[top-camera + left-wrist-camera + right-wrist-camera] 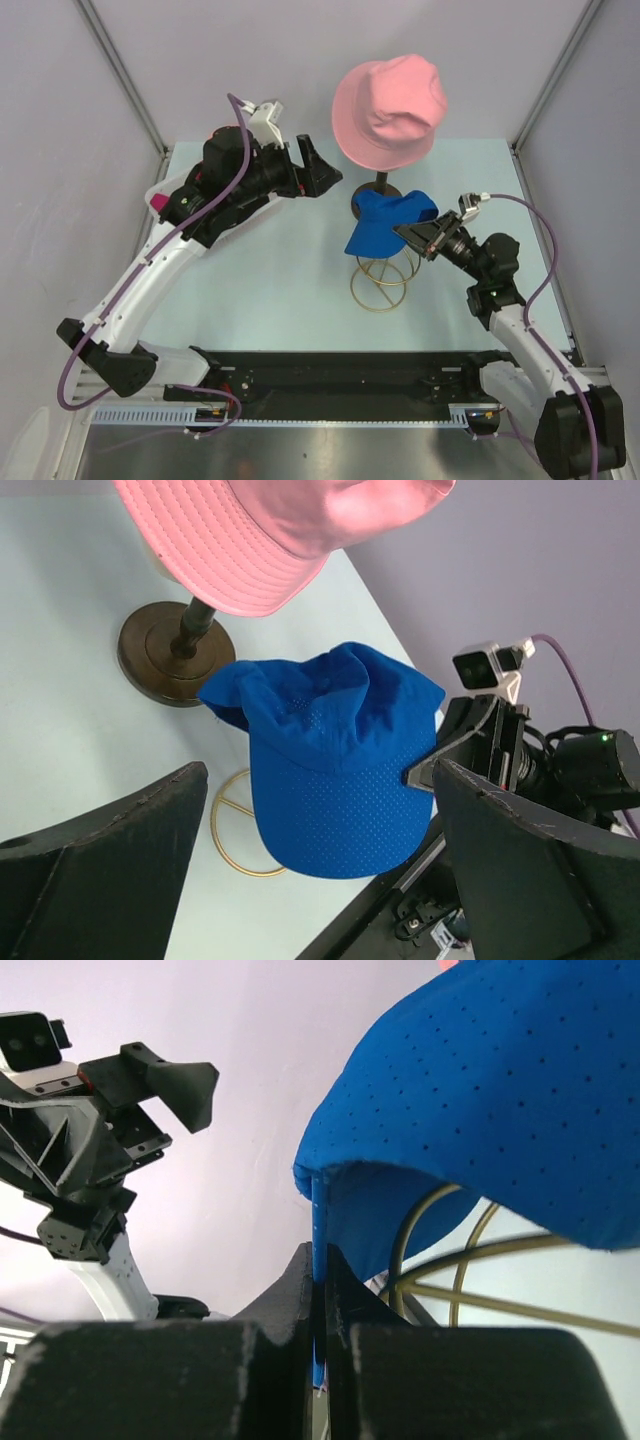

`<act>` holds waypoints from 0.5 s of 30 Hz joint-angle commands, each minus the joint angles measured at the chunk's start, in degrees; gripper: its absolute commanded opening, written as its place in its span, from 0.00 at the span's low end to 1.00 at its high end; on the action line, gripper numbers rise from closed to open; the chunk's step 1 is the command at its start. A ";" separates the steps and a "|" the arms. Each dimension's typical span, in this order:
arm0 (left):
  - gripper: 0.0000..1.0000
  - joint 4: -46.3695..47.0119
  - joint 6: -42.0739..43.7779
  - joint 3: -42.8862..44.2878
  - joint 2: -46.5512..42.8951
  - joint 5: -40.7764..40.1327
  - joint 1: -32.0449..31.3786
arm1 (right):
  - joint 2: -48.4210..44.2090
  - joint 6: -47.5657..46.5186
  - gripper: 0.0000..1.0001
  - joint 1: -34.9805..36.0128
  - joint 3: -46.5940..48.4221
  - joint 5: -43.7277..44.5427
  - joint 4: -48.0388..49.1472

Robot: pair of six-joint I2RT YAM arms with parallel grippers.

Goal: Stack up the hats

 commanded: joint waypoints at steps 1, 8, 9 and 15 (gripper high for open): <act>1.00 3.03 1.09 -1.17 -1.19 -1.23 -0.79 | 4.32 2.25 0.00 -0.61 4.62 -4.45 15.30; 1.00 3.82 1.43 -2.05 -0.93 -1.32 -1.23 | 5.66 1.20 0.00 -0.96 8.06 -6.47 15.58; 1.00 3.91 1.70 -2.40 -1.10 -1.32 -1.23 | 5.04 -0.37 0.00 -1.22 7.71 -6.30 15.32; 1.00 5.15 1.61 -3.20 -1.37 -0.97 -1.49 | 8.10 -1.27 0.00 -4.38 7.01 -10.24 19.17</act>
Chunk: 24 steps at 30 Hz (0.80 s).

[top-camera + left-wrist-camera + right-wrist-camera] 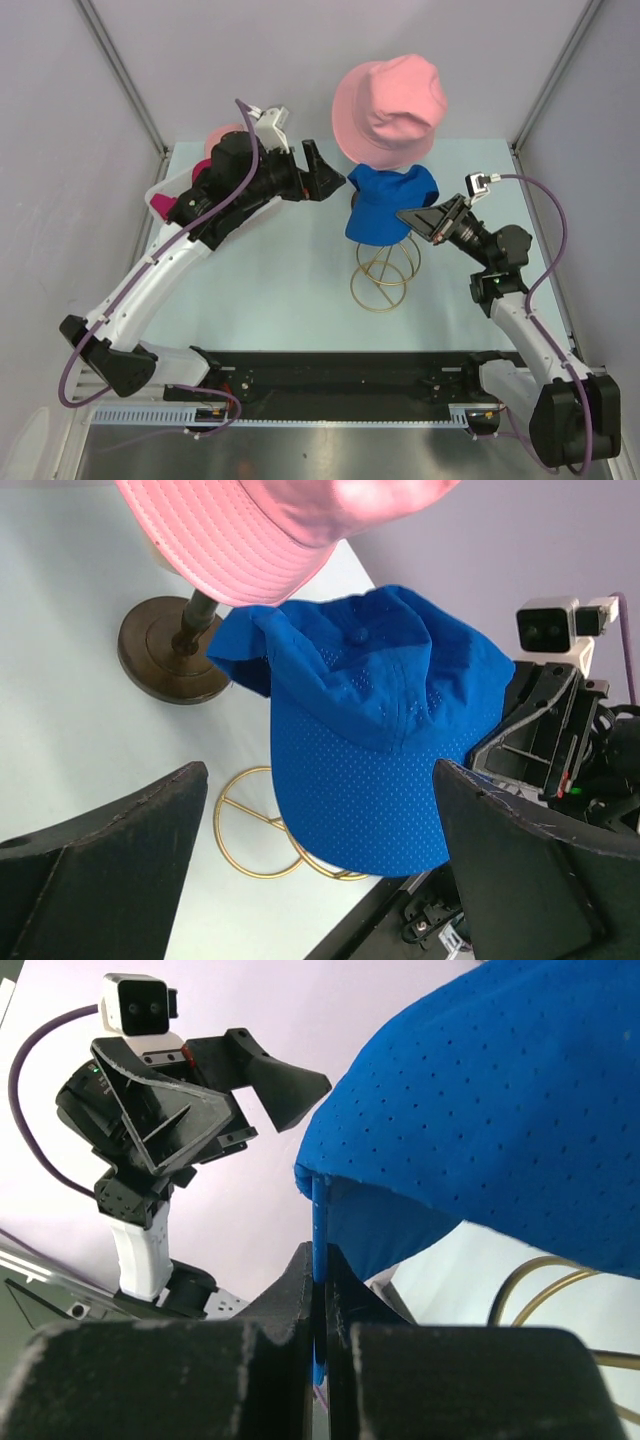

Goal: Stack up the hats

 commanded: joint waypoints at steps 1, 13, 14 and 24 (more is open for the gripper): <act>1.00 2.59 1.39 -0.13 -1.43 0.06 -0.73 | 3.21 -0.46 0.00 -1.92 0.78 -4.89 9.90; 1.00 1.36 1.83 -1.98 -3.10 -1.43 -0.91 | 2.79 5.33 0.00 -5.08 -5.55 -9.91 14.59; 1.00 1.44 1.75 -2.15 -3.10 -1.43 -0.99 | 1.65 6.65 0.00 -5.17 -6.08 -9.56 14.15; 1.00 2.68 1.22 -3.56 -2.31 -1.08 -1.52 | -17.69 7.72 0.00 -3.94 -8.46 -4.29 -19.73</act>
